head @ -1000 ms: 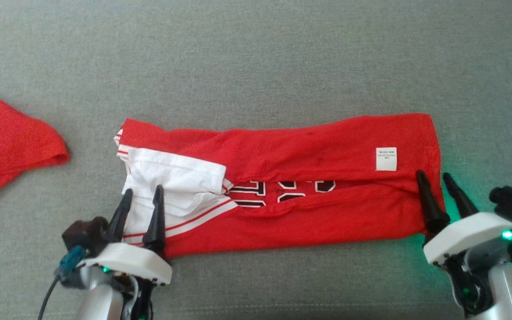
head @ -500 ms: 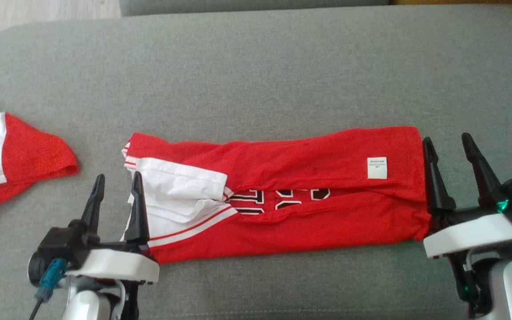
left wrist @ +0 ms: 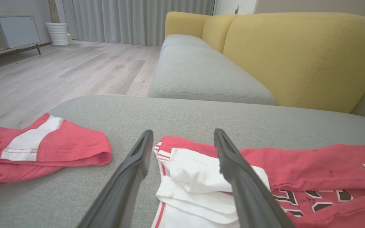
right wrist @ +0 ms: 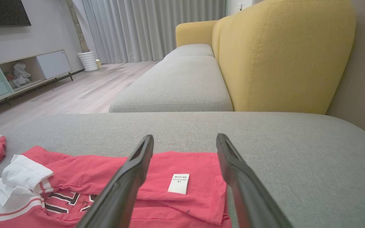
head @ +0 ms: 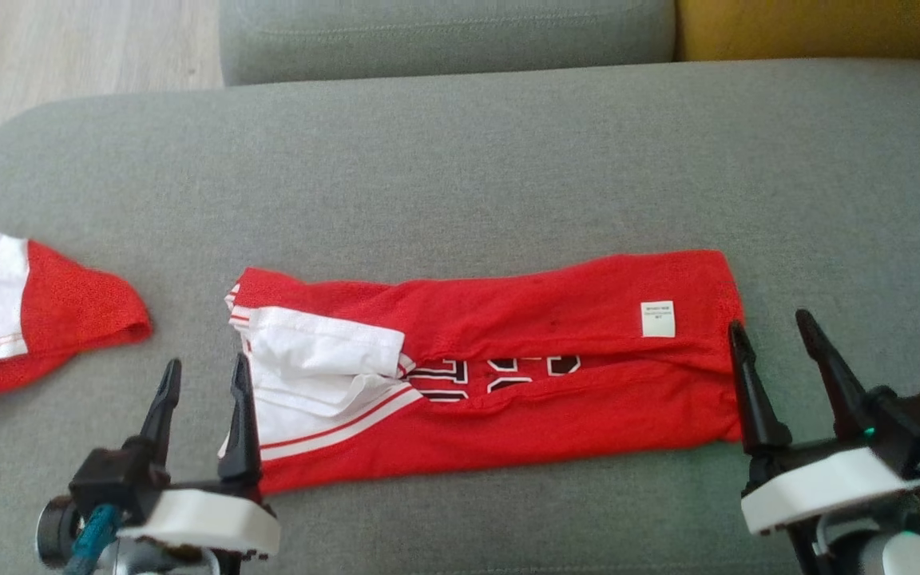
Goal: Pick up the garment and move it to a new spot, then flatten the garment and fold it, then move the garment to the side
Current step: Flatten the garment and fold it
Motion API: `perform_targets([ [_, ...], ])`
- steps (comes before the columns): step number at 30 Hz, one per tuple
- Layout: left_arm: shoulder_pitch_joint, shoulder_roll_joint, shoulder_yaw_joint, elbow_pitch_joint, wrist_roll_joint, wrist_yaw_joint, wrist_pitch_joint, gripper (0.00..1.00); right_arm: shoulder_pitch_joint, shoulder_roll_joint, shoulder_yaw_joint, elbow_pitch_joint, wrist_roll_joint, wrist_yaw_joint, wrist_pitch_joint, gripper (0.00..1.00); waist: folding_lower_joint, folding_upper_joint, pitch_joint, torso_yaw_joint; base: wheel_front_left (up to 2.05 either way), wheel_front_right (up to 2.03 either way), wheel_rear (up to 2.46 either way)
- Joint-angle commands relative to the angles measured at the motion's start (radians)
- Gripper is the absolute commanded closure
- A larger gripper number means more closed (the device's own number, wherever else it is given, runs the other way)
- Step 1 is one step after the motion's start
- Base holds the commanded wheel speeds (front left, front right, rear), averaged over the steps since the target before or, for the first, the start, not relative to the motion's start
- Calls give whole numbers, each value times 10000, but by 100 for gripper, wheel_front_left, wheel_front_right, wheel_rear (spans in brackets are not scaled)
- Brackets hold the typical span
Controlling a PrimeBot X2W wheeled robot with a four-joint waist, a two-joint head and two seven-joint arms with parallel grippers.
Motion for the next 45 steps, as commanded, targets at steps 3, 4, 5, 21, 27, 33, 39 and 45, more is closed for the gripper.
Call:
perform_targets([
  [3,7,204,341,-487,74,157,110,0,-27,46,246,-448,9,67,44,0,1,0,-156,-28,0,0,0],
  [4,33,212,328,-507,74,163,129,0,-6,52,243,-459,15,67,52,0,1,0,-167,-20,0,0,0],
  [5,33,212,328,-507,74,163,129,0,-6,52,243,-459,15,67,52,0,1,0,-167,-20,0,0,0],
  [21,-30,342,141,-603,27,159,247,0,-54,114,209,-412,47,67,32,0,1,0,-36,-10,0,0,0],
  [27,-282,338,33,-613,-36,125,197,0,-386,7,-151,302,62,67,19,0,1,0,384,80,0,0,0],
  [33,-923,295,-173,-371,-104,-36,11,0,-1525,-299,-660,2198,199,67,-85,0,1,0,1116,281,0,0,0],
  [39,-1498,248,-397,6,-116,-176,-211,0,-2281,-260,-757,3852,431,67,506,0,1,0,1594,503,0,0,0],
  [45,-1654,214,-439,216,-168,-138,-369,0,-2078,0,-814,4109,957,67,1580,0,1,0,1765,500,0,0,0],
])
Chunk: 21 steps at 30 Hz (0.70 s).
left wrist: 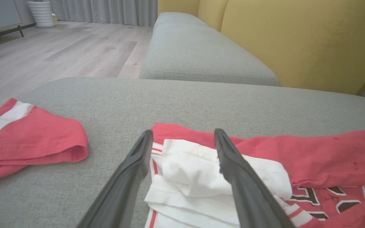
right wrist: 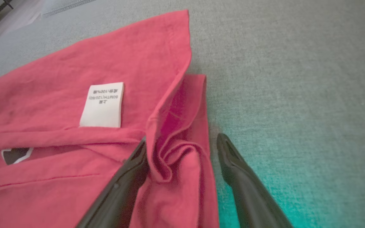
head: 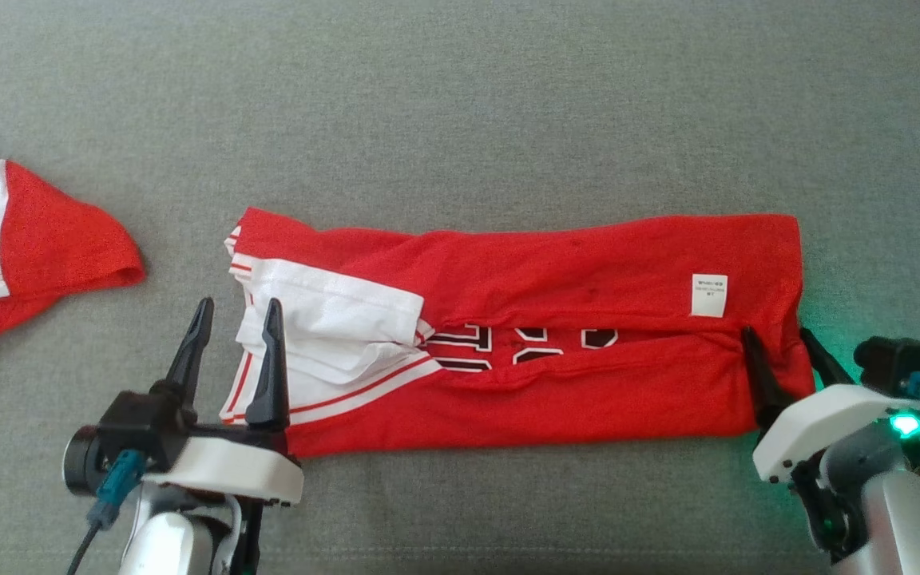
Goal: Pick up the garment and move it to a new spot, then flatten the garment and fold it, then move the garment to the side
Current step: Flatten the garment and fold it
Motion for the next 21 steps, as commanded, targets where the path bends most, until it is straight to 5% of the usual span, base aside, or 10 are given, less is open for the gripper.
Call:
perform_targets([
  [1,-415,26,270,-283,-63,-10,-142,0,148,76,215,-319,210,67,346,0,-1,0,26,-21,0,0,0],
  [4,-434,48,281,-247,-73,-1,-169,0,313,123,310,-494,298,67,772,0,-1,0,48,-60,0,0,0],
  [6,-460,75,291,-209,-80,7,-190,0,434,156,398,-756,361,67,1037,73,-1,0,55,-103,0,0,0],
  [7,-474,84,293,-197,-85,11,-199,0,479,167,415,-892,344,67,1115,100,-1,0,53,-124,0,0,0],
  [21,-458,137,284,-135,-177,117,-287,0,202,-94,-1015,-1897,356,67,1357,100,-1,0,-201,-383,0,0,0],
])
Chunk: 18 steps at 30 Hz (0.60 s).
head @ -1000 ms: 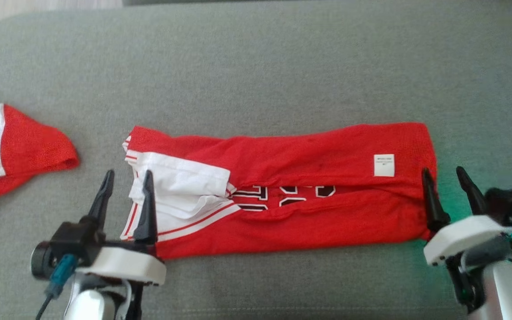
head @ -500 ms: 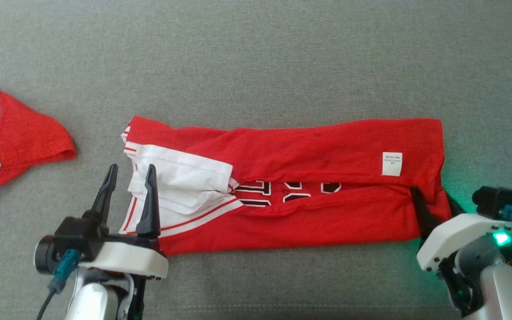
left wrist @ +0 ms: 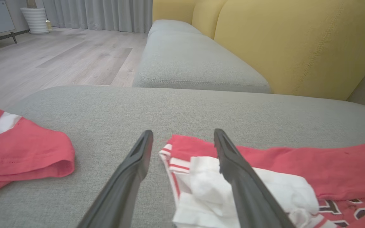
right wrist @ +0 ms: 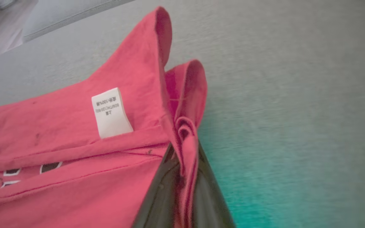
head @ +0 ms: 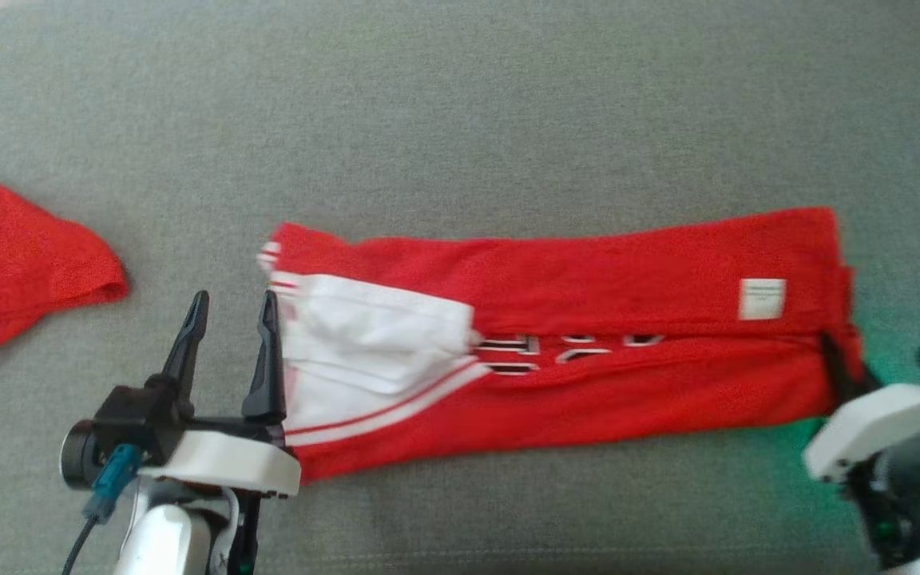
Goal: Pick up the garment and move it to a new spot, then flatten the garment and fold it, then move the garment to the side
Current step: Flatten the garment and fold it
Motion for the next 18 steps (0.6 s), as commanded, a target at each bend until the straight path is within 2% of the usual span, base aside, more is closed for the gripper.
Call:
perform_targets([
  [1,-257,117,280,-300,-84,90,-121,0,-369,-388,-298,-449,18,65,72,100,0,0,-62,-47,0,0,0],
  [6,-244,94,238,-253,-147,110,-156,0,-414,-820,-1643,-605,-45,65,406,100,0,0,-240,-104,0,0,0],
  [10,-183,74,226,-174,-199,149,-188,0,-475,-918,-2007,-1026,-85,65,795,100,0,0,-429,-182,0,0,0],
  [13,-130,82,216,-120,-223,162,-202,0,-574,-768,-1647,-1648,-26,65,1084,100,0,0,-588,-242,0,0,0],
  [18,-58,125,177,-94,-252,171,-193,0,-718,-391,12,-2896,473,65,1652,100,0,0,-858,-296,0,0,0],
])
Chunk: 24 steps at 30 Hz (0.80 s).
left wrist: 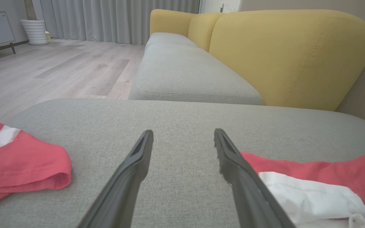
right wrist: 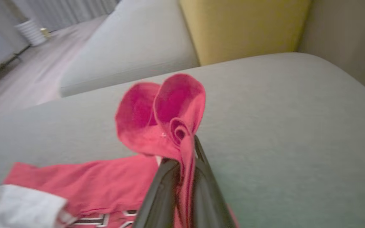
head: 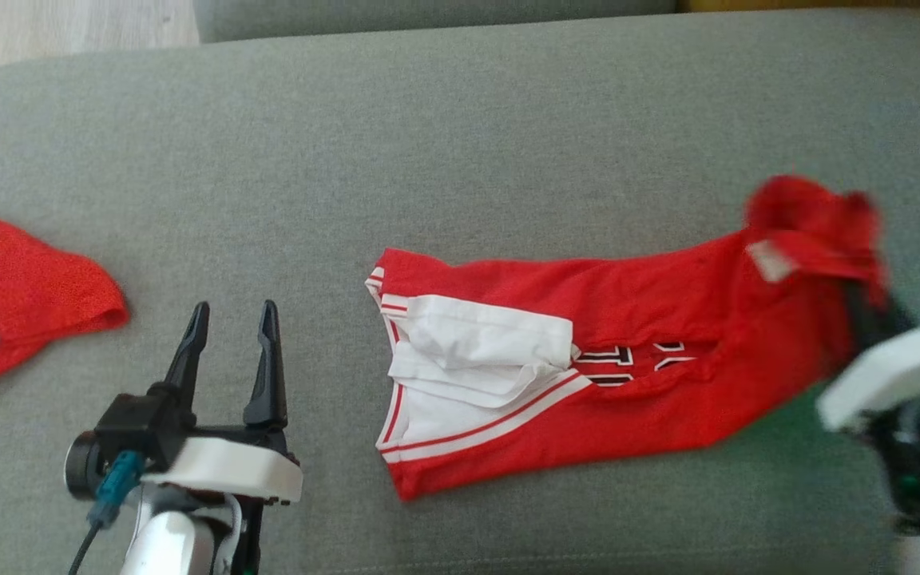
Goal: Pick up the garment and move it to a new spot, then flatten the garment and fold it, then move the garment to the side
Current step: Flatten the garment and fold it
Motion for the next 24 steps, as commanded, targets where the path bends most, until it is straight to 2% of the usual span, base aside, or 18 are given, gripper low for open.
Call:
perform_targets([
  [1,-152,124,238,-276,-112,17,-84,0,-420,72,912,-686,347,65,230,100,0,0,-100,-9,0,0,0],
  [2,-154,130,231,-280,-119,17,-84,0,-458,153,1355,-821,557,65,307,100,0,0,-123,-5,0,0,0],
  [3,-154,130,231,-280,-119,17,-84,0,-458,153,1355,-821,557,65,307,100,0,0,-123,-5,0,0,0],
  [4,-168,139,201,-275,-131,10,-76,0,-525,271,2278,-912,914,65,372,100,0,0,-153,31,0,0,0],
  [9,-194,100,9,-272,-145,-19,-36,0,-782,384,4476,-172,2253,65,-268,100,0,0,-184,279,0,0,0],
  [10,-194,100,9,-272,-145,-19,-36,0,-782,384,4476,-172,2253,65,-268,100,0,0,-184,279,0,0,0],
  [16,-268,40,-216,-281,-174,-38,9,0,-1466,389,6538,1628,3340,65,-2002,100,0,0,-78,716,0,0,0],
  [22,-374,20,-284,-245,-222,-30,-20,0,-2086,391,7882,3422,3900,65,-3104,100,0,0,123,1028,0,0,0],
  [23,-384,18,-288,-236,-231,-26,-27,0,-2175,391,8024,3664,3966,65,-3239,98,0,0,155,1054,0,0,0],
  [24,-393,17,-290,-223,-242,-24,-36,0,-2268,391,8155,3897,3966,65,-3365,55,0,0,172,1072,0,0,0],
])
